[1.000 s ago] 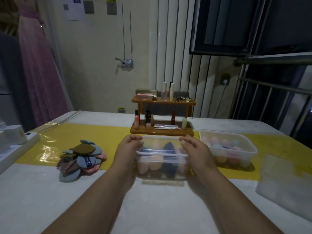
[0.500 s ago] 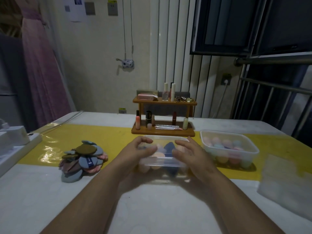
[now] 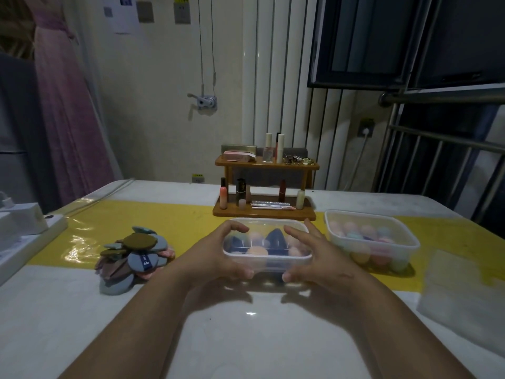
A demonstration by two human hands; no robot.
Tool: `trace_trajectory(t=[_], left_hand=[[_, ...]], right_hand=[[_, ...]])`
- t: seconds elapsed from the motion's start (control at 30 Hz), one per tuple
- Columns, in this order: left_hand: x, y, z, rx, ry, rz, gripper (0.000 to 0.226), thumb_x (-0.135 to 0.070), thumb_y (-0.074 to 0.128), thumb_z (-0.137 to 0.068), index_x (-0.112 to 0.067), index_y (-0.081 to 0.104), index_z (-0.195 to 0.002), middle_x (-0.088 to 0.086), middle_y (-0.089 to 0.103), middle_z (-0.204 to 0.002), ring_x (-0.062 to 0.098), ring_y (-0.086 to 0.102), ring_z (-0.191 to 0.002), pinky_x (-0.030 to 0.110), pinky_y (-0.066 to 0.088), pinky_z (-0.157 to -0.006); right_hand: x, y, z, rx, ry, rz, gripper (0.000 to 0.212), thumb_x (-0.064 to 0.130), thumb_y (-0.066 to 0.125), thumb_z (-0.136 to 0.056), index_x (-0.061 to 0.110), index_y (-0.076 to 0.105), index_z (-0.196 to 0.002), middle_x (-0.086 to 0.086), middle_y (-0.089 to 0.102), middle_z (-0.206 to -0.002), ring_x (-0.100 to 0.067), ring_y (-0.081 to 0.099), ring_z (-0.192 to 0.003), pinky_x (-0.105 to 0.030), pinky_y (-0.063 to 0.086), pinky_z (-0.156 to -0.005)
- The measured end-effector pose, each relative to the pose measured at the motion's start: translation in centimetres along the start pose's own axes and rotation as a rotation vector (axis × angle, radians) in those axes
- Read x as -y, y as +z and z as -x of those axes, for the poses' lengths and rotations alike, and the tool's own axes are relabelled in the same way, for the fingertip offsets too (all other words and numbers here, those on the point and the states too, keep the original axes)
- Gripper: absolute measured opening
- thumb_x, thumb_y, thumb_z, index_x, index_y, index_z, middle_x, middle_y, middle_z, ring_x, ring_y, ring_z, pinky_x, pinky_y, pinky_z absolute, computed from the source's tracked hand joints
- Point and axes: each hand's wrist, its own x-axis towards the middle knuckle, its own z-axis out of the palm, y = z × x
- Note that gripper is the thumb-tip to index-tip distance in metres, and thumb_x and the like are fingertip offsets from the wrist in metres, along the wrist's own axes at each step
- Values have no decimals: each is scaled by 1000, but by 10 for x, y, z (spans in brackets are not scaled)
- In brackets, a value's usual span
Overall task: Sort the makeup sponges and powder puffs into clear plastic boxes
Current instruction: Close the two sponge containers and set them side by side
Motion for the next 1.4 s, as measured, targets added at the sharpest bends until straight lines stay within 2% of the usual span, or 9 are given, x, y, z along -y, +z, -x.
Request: trace_trajectory(t=[0.43, 0.6, 0.67, 0.77, 0.83, 0.97, 1.07, 1.13, 1.4], left_hand=[[-1, 10, -4, -104, -59, -24, 76, -26, 89, -68, -53, 43, -122, -15, 47, -113, 17, 66, -86, 16, 56, -58], [-11, 10, -9, -205, -205, 263, 102, -70, 65, -67, -44, 18, -153, -1, 26, -159, 30, 42, -132, 37, 50, -94], [-10, 10, -14, -339, -348, 270, 91, -72, 58, -78, -34, 23, -153, 5, 35, -155, 34, 45, -130, 42, 50, -92], [-11, 11, -19, -417, -472, 233, 57, -55, 52, -94, -20, 44, -138, 11, 57, -123, 27, 56, -97, 34, 47, -70], [-11, 12, -21, -419, -490, 222, 36, -42, 48, -95, -18, 50, -121, 12, 58, -101, 24, 55, -84, 33, 46, -64], [-7, 18, -26, -516, -401, 141, 7, -25, 51, -91, -22, 55, -96, 6, 58, -97, 21, 56, -82, 32, 50, -58], [-4, 20, -25, -648, -331, 164, 13, -22, 52, -94, -26, 52, -106, 1, 58, -99, 17, 56, -80, 26, 52, -51], [3, 18, -23, -708, -285, 151, 23, -27, 51, -98, -36, 48, -119, 2, 57, -104, 21, 61, -86, 37, 60, -66], [13, 6, -23, -790, -266, 112, 50, -35, 62, -93, -27, 46, -141, 6, 56, -126, 21, 56, -98, 38, 54, -78]], right_hand=[[1, 6, -1, -102, 7, 31, 87, 36, 85, -74, 51, 36, -145, 13, 6, -165, -20, 29, -145, -37, 40, -107], [1, 9, -2, -214, -42, -42, 73, 56, 74, -77, 50, 39, -141, 13, 36, -154, -12, 43, -126, -35, 46, -94], [2, 9, -1, -245, -43, -90, 64, 54, 70, -82, 47, 42, -139, 11, 45, -146, -11, 46, -116, -32, 47, -85], [4, 8, -2, -306, 28, -75, 52, 48, 67, -86, 40, 48, -133, 4, 47, -137, -15, 49, -109, -34, 46, -82], [7, 9, -1, -332, 75, -35, 44, 49, 66, -85, 40, 50, -125, 1, 45, -127, -15, 50, -101, -34, 49, -78], [11, 14, 0, -355, 75, -84, 27, 50, 66, -86, 38, 53, -107, 2, 48, -115, -12, 54, -87, -25, 43, -58], [13, 23, -3, -340, 51, -163, 15, 37, 62, -92, 40, 57, -106, 0, 57, -118, -17, 60, -93, -28, 50, -65], [15, 31, -7, -269, 9, -256, 30, 20, 57, -95, 41, 59, -117, -1, 60, -125, -19, 61, -105, -35, 56, -82], [33, 50, -24, -23, -59, -251, 70, -7, 46, -91, 36, 45, -146, 15, 23, -159, -19, 34, -140, -40, 40, -112]])
